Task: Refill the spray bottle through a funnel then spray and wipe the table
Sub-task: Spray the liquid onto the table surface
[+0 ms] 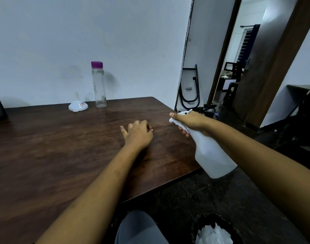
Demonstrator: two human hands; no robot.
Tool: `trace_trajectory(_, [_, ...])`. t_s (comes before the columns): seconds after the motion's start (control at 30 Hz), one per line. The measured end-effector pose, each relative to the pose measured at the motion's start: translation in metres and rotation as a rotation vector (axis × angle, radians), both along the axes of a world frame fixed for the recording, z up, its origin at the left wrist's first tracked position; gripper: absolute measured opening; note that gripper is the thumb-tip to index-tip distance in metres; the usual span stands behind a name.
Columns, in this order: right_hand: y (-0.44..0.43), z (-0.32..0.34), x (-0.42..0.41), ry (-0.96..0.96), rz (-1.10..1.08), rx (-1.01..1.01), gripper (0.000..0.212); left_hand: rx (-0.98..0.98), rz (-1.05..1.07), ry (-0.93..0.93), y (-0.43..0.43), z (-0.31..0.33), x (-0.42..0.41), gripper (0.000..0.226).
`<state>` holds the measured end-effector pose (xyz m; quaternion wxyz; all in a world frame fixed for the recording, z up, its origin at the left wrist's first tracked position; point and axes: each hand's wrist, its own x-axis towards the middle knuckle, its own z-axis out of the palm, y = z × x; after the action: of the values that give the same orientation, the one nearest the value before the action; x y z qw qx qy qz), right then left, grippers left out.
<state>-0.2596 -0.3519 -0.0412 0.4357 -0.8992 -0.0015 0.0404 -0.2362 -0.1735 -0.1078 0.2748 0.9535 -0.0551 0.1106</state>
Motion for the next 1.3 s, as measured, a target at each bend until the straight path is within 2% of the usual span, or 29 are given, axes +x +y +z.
trace_trajectory(0.17, [-0.009, 0.023, 0.004, 0.042, 0.06, 0.082, 0.049, -0.001, 0.002, 0.002, 0.003, 0.006, -0.001, 0.018])
trace_trajectory(0.3, [-0.017, 0.064, 0.016, 0.094, 0.046, 0.233, 0.052, -0.014, 0.026, 0.0, 0.005, 0.013, 0.002, 0.018])
trace_trajectory(0.4, [-0.017, 0.074, 0.021, 0.167, 0.073, 0.194, 0.05, -0.031, 0.035, -0.006, 0.005, 0.018, 0.003, 0.018])
trace_trajectory(0.53, [-0.02, 0.063, 0.027, 0.235, 0.041, 0.086, 0.063, -0.035, 0.037, 0.001, 0.006, 0.017, 0.004, 0.017])
trace_trajectory(0.63, [-0.027, 0.053, 0.031, 0.254, 0.044, 0.038, 0.059, -0.043, 0.036, 0.013, 0.006, 0.014, 0.005, 0.018])
trace_trajectory(0.83, [-0.029, 0.05, 0.03, 0.282, 0.099, 0.069, 0.053, -0.102, 0.034, 0.05, 0.002, 0.009, 0.012, 0.014])
trace_trajectory(1.0, [-0.022, 0.044, 0.024, 0.211, 0.042, 0.14, 0.035, -0.137, 0.022, 0.044, -0.002, 0.004, 0.015, 0.014])
trace_trajectory(1.1, [-0.017, 0.032, 0.026, 0.144, -0.038, 0.208, 0.034, -0.144, 0.018, 0.039, -0.003, 0.001, 0.015, 0.014])
trace_trajectory(1.2, [-0.012, 0.024, 0.025, 0.091, -0.091, 0.263, 0.033, -0.1, 0.018, 0.019, -0.003, 0.001, 0.015, 0.016])
trace_trajectory(1.3, [-0.011, 0.02, 0.025, 0.069, -0.056, 0.314, 0.026, -0.007, 0.007, -0.011, 0.002, -0.001, 0.014, 0.022])
